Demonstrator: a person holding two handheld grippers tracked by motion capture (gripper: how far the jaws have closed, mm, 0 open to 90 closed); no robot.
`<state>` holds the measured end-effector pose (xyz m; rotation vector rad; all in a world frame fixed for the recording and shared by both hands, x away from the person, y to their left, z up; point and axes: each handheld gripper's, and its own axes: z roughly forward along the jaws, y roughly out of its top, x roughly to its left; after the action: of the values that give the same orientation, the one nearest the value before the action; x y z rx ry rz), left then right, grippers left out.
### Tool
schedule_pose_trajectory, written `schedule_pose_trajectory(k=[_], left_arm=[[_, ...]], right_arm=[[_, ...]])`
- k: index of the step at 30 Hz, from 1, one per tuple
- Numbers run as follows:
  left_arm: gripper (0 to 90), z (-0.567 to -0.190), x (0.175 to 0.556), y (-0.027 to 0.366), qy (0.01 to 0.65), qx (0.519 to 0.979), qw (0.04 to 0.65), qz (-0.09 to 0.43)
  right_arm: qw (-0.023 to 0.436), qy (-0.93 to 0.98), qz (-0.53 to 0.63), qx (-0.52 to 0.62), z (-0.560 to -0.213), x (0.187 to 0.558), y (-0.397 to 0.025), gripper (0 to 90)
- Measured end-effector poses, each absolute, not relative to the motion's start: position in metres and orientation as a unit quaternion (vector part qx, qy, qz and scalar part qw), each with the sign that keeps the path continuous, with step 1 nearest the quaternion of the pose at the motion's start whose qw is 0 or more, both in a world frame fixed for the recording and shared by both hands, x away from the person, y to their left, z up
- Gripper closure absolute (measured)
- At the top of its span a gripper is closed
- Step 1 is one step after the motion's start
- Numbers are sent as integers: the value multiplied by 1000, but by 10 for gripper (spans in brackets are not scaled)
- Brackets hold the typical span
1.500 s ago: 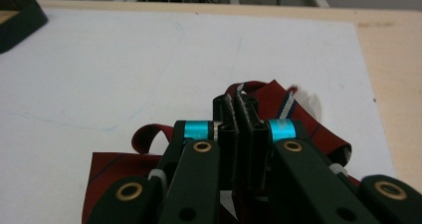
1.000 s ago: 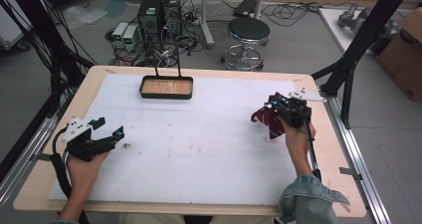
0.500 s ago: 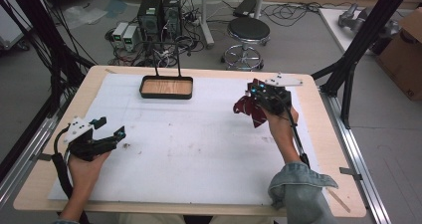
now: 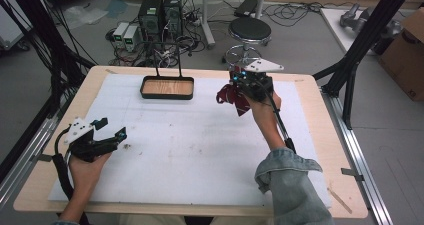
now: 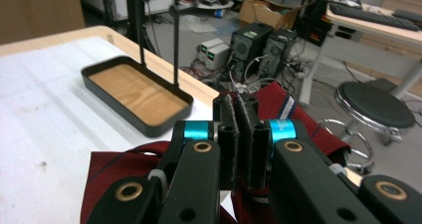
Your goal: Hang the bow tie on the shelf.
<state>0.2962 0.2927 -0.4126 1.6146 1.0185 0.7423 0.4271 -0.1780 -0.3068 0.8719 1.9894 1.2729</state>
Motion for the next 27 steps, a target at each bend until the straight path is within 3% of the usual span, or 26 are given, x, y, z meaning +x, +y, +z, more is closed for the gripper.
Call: schedule_pose_trajectory(k=[27], left_arm=[[220,-415,296,293,425,671,525,305]], right_arm=[[280,766,510,273,-298,470,-104,874]])
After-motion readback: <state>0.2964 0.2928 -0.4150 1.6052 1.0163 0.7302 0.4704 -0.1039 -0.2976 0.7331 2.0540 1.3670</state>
